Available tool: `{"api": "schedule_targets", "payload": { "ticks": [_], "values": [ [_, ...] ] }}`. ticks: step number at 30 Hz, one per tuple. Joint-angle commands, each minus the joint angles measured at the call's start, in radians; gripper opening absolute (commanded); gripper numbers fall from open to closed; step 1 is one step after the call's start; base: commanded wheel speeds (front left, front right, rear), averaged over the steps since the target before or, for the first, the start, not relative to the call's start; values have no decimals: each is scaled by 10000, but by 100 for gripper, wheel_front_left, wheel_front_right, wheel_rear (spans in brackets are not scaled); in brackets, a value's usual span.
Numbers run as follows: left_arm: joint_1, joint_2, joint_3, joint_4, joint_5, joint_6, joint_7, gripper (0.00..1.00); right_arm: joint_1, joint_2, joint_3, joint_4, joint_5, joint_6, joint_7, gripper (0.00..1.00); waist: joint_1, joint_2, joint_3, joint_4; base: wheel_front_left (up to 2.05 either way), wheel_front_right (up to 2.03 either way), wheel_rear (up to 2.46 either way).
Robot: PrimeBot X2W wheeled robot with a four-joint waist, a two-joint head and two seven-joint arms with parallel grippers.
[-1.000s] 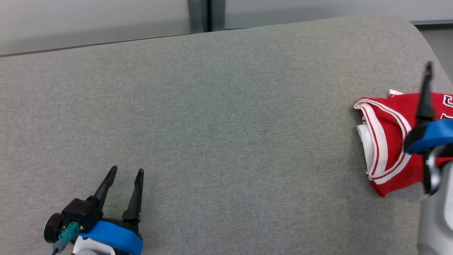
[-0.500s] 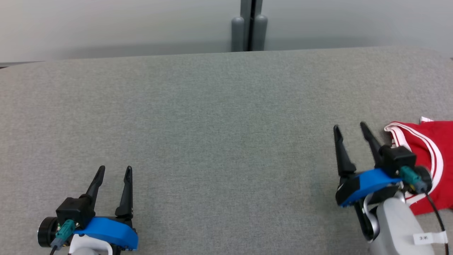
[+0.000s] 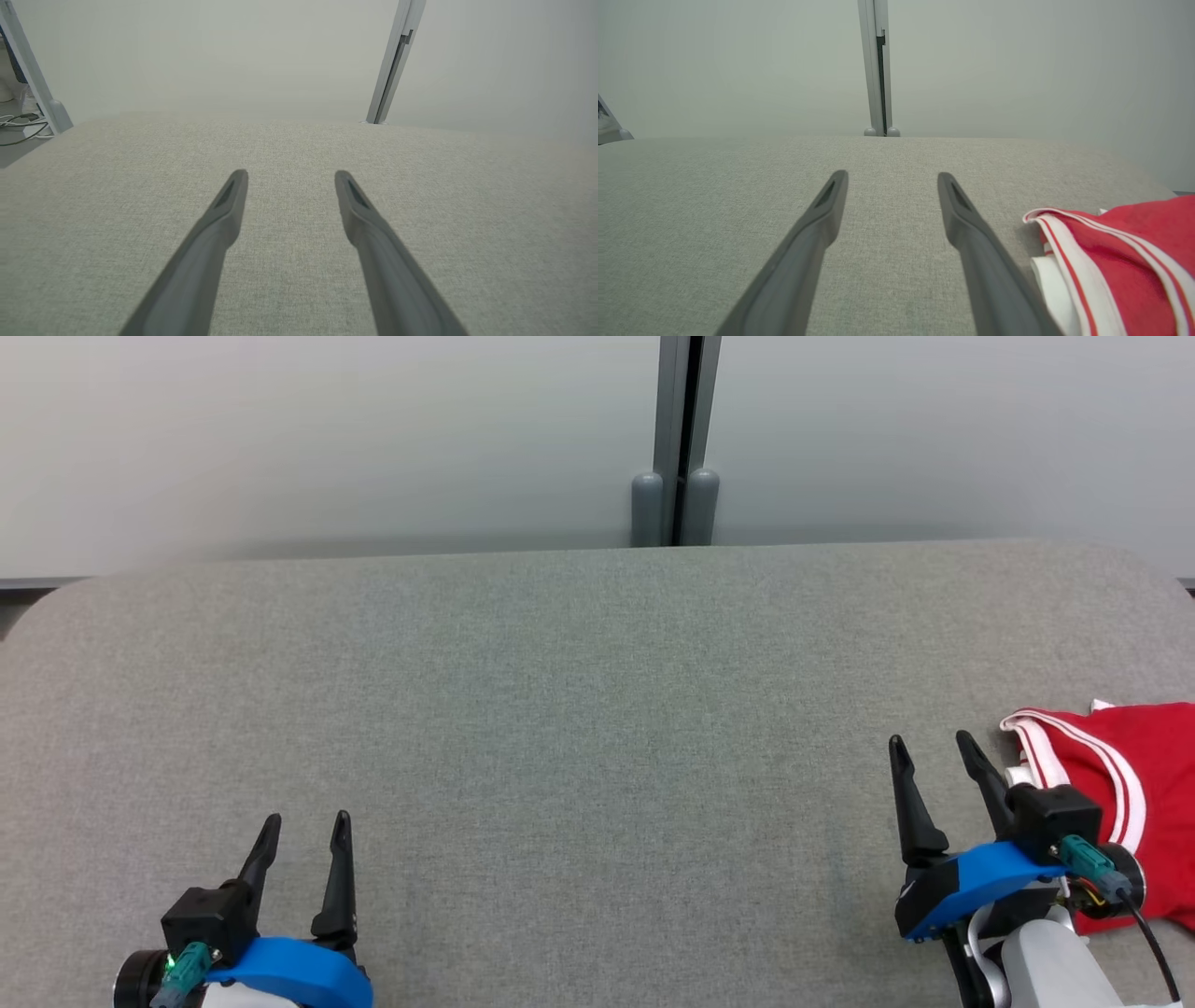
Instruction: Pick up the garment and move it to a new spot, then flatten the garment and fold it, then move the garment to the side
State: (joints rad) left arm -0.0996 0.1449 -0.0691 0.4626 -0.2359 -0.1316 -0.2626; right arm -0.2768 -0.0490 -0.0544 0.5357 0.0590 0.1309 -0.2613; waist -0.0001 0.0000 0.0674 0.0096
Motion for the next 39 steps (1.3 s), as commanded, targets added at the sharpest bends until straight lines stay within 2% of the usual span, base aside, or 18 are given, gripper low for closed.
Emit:
{"api": "schedule_targets", "payload": {
  "ticks": [1,16,17,22,39],
  "values": [
    [87,-100,103,-4,-25,18,-23,100,155,-44,6,3,77,-2,-44,100,1,0,-139,-67,0,0,0],
    [307,-314,472,179,-48,18,-23,100,421,-43,358,38,429,-2,-45,100,1,0,-791,-155,0,0,0],
    [225,-279,501,188,-59,0,0,0,263,0,348,66,408,0,0,0,1,0,-796,-153,0,0,0],
    [568,-387,517,556,-144,-6,78,0,564,80,333,463,449,0,85,0,1,-1,-803,-153,0,0,0],
    [387,-507,829,-64,-3159,-2,907,0,802,55,113,-294,3798,0,913,0,1,-1,-782,-145,0,0,0]
  ]
}}
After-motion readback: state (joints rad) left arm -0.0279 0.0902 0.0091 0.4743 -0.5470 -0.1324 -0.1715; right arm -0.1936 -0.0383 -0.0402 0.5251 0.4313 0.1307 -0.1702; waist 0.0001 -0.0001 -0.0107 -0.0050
